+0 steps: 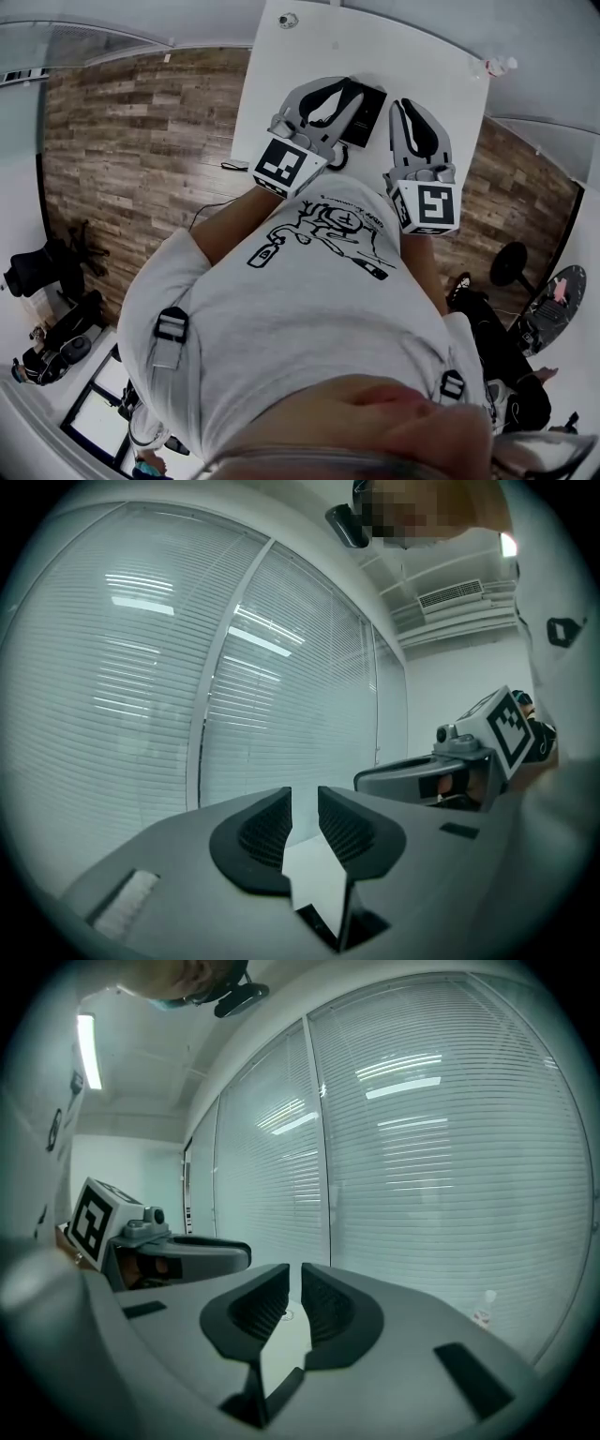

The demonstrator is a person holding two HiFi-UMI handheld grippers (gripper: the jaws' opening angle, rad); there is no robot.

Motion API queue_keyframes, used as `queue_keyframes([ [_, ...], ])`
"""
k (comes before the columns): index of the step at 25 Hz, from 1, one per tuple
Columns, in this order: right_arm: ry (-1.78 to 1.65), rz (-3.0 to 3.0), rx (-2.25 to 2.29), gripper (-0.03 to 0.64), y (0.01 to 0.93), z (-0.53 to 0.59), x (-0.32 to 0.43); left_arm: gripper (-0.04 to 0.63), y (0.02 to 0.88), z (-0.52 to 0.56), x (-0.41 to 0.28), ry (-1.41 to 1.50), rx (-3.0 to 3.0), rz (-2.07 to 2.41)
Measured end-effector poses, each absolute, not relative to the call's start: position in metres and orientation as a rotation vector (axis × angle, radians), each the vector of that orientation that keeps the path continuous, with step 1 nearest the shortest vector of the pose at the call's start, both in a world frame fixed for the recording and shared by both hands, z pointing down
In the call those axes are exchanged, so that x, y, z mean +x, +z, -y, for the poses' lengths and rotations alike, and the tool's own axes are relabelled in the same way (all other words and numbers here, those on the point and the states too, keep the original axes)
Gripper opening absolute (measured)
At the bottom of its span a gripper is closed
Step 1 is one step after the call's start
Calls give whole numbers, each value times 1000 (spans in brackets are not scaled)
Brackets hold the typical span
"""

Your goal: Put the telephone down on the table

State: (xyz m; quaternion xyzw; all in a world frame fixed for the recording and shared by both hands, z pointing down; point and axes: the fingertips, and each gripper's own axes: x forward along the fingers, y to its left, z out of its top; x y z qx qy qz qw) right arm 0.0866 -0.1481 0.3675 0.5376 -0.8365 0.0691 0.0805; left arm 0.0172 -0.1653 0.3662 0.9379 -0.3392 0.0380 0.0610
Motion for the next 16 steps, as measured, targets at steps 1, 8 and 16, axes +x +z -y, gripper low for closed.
queue_keyframes([
  [1,206,2502,1607,35,367,147,87,84,366,165,18,114,2840,1029],
  [8,206,2502,1610,35,365,145,92,83,365,161,23,118,2843,1033],
  [16,199,2499,1608,35,364,141,95,83,367,157,26,122,2836,1032],
])
